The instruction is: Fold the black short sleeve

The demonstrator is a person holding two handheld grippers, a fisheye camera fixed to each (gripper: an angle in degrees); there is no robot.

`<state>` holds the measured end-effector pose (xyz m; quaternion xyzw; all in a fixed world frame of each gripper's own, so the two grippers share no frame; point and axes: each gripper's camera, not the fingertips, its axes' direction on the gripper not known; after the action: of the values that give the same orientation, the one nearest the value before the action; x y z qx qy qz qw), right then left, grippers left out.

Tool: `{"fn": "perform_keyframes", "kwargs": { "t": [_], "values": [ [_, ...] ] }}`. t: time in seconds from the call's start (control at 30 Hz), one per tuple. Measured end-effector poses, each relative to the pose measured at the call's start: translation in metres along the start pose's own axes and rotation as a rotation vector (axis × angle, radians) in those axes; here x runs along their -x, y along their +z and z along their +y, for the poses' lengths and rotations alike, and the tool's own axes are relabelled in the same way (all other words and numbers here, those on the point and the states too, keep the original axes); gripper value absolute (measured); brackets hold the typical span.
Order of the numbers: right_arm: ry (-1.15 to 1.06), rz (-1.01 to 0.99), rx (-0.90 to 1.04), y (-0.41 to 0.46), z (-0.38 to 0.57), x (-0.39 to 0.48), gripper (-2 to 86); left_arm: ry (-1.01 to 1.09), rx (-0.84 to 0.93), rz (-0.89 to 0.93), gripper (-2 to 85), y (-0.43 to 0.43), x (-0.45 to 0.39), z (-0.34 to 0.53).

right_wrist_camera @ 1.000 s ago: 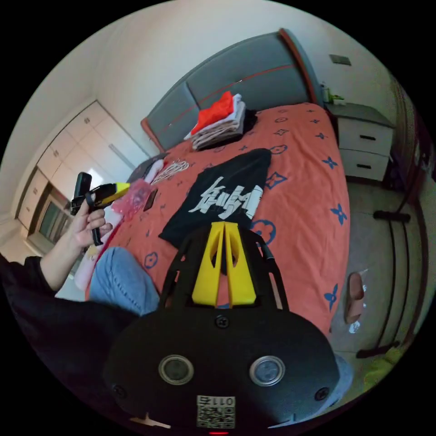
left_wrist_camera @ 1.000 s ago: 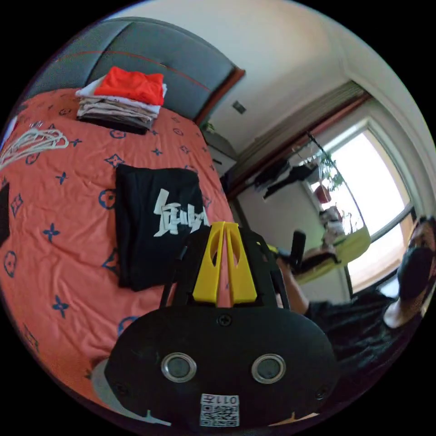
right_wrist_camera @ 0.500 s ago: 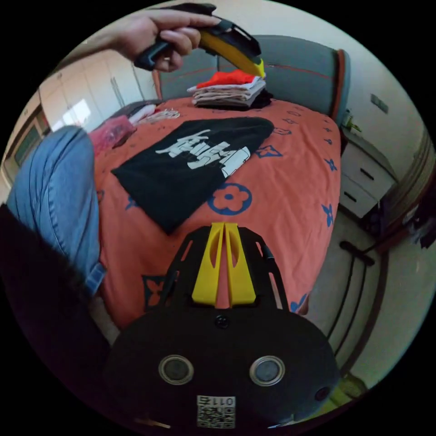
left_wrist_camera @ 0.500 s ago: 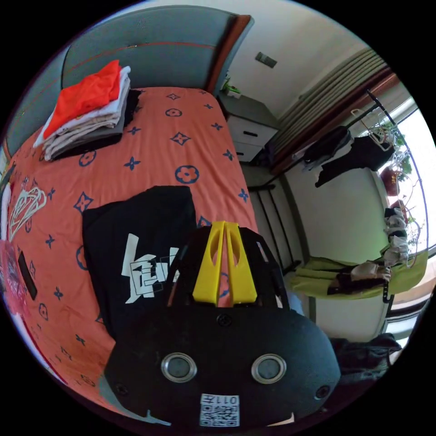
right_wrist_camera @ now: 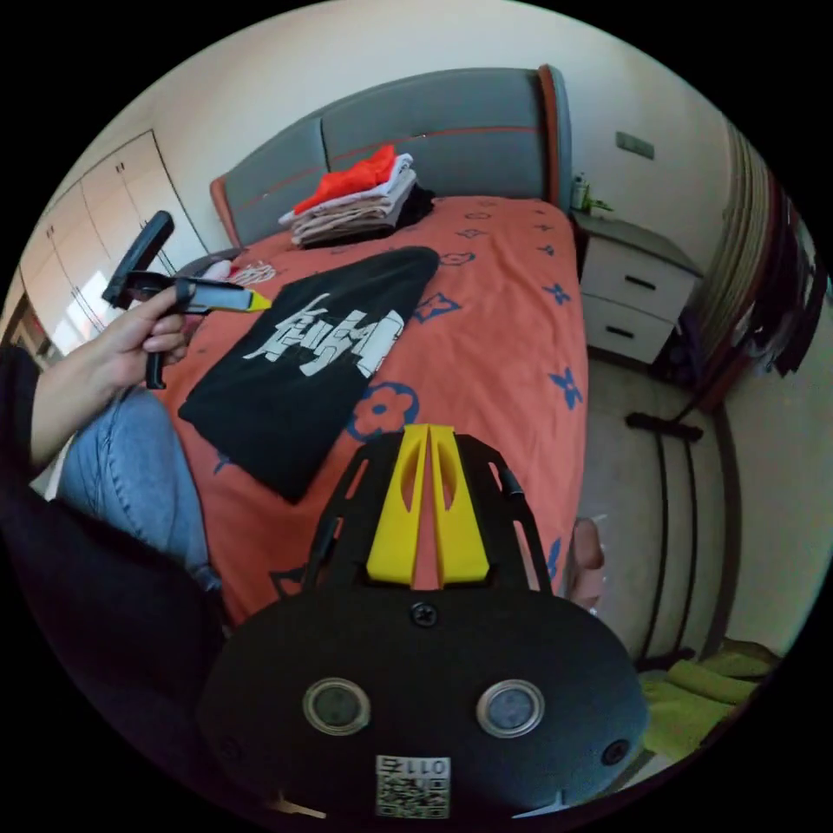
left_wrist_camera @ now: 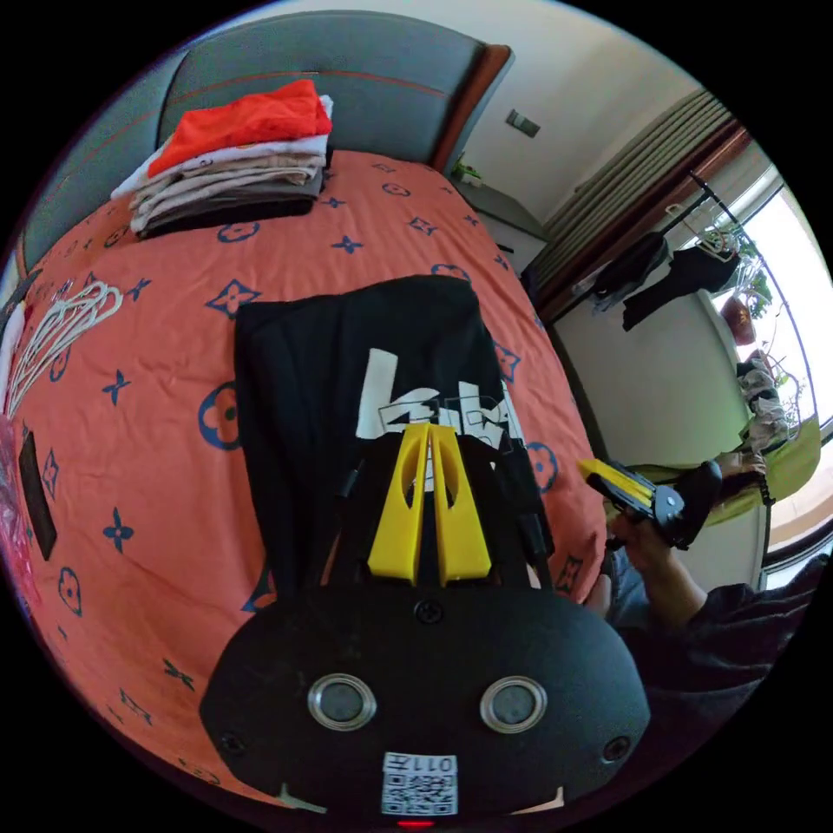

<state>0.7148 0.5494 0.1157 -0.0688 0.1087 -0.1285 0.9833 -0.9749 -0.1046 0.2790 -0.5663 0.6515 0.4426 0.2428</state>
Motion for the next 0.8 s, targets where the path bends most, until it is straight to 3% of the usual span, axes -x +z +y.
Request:
{"fn": "perform_keyframes", "kwargs": {
  "t": [0.23, 0.37, 0.47, 0.53, 0.7, 0.8],
  "values": [
    [-0.301, -0.028, -0.011, 0.040, -0.138, 0.067, 0.1, -0.110, -0.156, -0.051, 0.1, 0.000, 0.051, -0.034],
    [-0.303, -0.018, 0.029, 0.093, -0.197, 0.079, 0.3, -0.072, -0.130, -0.010, 0.1, 0.029, 0.066, -0.065],
    [-0.277, 0.084, 0.126, 0.130, -0.214, 0.065, 0.7, -0.073, -0.054, -0.124, 0.1, 0.052, 0.078, -0.066],
    [-0.282, 0.043, 0.183, 0.146, -0.214, 0.055, 0.9, -0.105, -0.050, -0.053, 0.1, 0.056, 0.087, -0.069],
    [-0.186, -0.033, 0.177, 0.138, -0.225, 0.065, 2.0, -0.003, -0.022, -0.092, 0.2, 0.061, 0.069, -0.080],
    [-0.190, -0.084, 0.094, 0.094, -0.217, 0.091, 4.4, 0.099, -0.123, -0.018, 0.5, 0.040, 0.050, -0.077]
  ]
}}
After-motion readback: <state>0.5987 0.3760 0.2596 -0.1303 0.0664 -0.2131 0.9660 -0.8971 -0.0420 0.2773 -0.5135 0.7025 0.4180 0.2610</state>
